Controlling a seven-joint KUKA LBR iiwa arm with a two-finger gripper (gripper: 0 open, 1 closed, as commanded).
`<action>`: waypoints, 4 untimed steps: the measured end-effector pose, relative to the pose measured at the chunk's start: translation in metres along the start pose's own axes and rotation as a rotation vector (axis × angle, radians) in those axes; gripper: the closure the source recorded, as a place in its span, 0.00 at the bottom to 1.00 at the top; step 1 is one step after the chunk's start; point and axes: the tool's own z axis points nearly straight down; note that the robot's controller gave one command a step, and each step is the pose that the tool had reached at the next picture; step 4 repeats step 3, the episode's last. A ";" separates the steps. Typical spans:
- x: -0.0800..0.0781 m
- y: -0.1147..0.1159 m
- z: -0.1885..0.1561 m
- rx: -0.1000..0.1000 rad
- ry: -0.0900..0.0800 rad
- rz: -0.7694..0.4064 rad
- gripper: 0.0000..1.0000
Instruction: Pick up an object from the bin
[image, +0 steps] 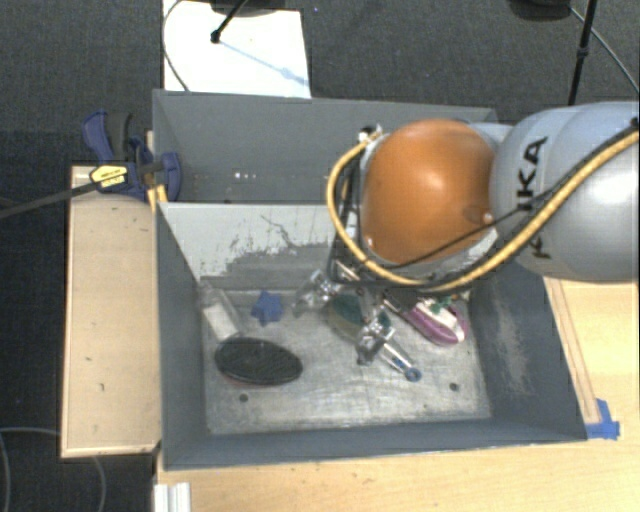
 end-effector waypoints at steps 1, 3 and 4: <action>-0.047 0.066 0.111 -0.004 0.002 0.152 0.00; -0.066 0.059 -0.020 0.003 -0.008 0.134 1.00; -0.066 0.059 -0.020 0.003 -0.008 0.134 1.00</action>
Offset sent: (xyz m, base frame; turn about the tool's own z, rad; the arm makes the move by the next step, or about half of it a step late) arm -0.0108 0.0761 -0.1083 0.1559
